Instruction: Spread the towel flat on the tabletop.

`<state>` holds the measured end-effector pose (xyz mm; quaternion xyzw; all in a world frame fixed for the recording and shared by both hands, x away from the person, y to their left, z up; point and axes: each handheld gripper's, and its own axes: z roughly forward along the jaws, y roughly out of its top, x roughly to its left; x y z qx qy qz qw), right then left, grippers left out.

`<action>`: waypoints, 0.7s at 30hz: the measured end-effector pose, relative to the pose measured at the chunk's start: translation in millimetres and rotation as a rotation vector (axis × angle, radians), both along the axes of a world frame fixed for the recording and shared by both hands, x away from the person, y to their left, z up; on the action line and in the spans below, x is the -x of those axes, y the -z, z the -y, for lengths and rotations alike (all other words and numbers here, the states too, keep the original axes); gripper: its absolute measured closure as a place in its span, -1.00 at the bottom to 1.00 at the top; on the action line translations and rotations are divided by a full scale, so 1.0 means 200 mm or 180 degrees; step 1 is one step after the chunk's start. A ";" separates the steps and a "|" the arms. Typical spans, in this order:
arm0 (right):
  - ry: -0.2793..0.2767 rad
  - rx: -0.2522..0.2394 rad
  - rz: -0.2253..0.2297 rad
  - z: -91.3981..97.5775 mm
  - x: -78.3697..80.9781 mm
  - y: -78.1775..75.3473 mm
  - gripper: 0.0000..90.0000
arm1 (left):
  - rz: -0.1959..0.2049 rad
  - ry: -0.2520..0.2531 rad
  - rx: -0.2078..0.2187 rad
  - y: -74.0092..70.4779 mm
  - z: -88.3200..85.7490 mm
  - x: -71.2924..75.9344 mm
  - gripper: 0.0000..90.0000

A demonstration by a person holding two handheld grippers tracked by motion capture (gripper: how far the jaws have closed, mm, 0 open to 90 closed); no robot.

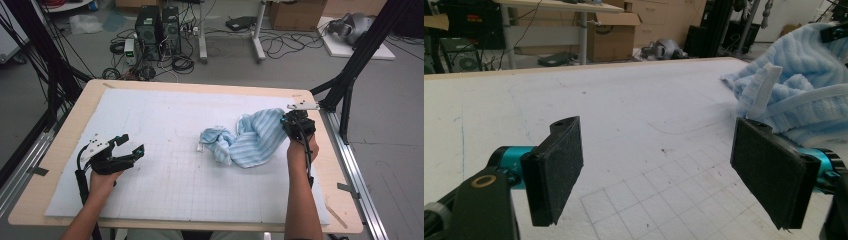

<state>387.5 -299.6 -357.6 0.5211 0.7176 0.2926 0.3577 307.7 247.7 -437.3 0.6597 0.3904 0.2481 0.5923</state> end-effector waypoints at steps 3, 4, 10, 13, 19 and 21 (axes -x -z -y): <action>-0.0049 -0.0124 0.0006 0.02 0.00 0.02 0.66 | -0.0002 -0.0007 0.0010 0.00 -0.01 0.00 -0.53; -0.0079 -0.0189 -0.0003 0.01 0.01 0.02 0.55 | 0.0006 -0.0017 0.0024 0.00 -0.01 0.00 -0.52; -0.0334 -0.0531 0.0221 -0.02 0.09 -0.02 0.16 | 0.0005 -0.0008 0.0003 0.00 0.00 0.00 -0.52; -0.0595 -0.0715 0.0283 -0.07 0.13 -0.03 0.10 | 0.0002 -0.0010 0.0011 0.00 0.00 0.00 -0.52; -0.1190 -0.0761 -0.0195 -0.28 0.12 0.14 -0.07 | 0.0003 0.0004 0.0010 0.00 0.01 0.00 -0.52; -0.1271 -0.0695 -0.0433 -0.36 0.09 0.23 -0.18 | 0.0004 0.0005 -0.0005 0.00 0.00 0.00 -0.52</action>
